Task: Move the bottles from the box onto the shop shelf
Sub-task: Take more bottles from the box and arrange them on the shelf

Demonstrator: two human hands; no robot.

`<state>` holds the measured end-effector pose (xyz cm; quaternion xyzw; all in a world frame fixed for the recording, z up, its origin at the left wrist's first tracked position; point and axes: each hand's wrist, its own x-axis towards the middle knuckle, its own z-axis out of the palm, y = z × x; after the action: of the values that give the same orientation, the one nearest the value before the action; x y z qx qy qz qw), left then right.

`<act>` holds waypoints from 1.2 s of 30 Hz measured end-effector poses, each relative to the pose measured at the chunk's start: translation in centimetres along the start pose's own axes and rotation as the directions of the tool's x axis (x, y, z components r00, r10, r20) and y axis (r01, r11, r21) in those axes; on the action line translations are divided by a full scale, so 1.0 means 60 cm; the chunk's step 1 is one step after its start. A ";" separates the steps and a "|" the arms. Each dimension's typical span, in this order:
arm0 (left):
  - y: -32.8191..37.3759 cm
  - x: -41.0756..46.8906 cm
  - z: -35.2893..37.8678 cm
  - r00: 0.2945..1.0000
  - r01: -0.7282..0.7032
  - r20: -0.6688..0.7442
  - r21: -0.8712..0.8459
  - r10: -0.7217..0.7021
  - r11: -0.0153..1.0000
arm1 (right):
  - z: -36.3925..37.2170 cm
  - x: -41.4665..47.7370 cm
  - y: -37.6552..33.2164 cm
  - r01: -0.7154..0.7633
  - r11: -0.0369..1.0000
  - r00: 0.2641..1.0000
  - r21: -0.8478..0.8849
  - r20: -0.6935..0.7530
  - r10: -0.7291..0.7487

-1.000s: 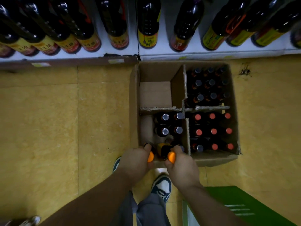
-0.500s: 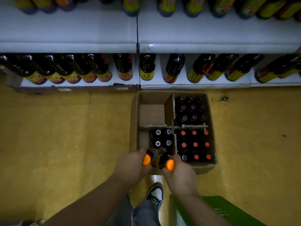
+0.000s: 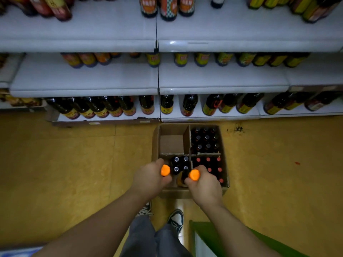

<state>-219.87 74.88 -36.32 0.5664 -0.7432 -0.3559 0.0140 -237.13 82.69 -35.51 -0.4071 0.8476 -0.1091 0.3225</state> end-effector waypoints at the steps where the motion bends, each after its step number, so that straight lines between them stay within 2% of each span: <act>1: 0.010 -0.011 -0.014 1.000 0.006 -0.018 -0.017 -0.006 1.000 | -0.015 -0.009 -0.007 0.006 1.000 1.000 0.008 -0.019 -0.006; 8: 0.067 -0.077 -0.104 0.983 -0.029 -0.184 -0.040 0.021 0.999 | -0.113 -0.057 -0.051 0.092 0.995 0.993 0.033 -0.080 -0.089; 20: 0.116 -0.093 -0.207 0.921 -0.088 -0.390 -0.202 0.002 0.975 | -0.212 -0.059 -0.138 0.198 0.970 0.964 0.142 -0.205 -0.167; 25: 0.117 -0.077 -0.255 0.902 -0.112 -0.431 -0.237 -0.001 0.965 | -0.235 -0.057 -0.180 0.244 0.948 0.948 0.204 -0.254 -0.189; 36: 0.074 -0.055 -0.393 0.887 -0.205 -0.457 -0.274 0.060 0.940 | -0.264 -0.084 -0.316 0.337 0.919 0.901 0.204 -0.352 -0.253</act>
<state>-212.39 66.07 -15.02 0.5699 -0.6916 -0.3297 0.2970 -233.14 73.10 -12.55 -0.4629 0.7945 -0.3314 0.2116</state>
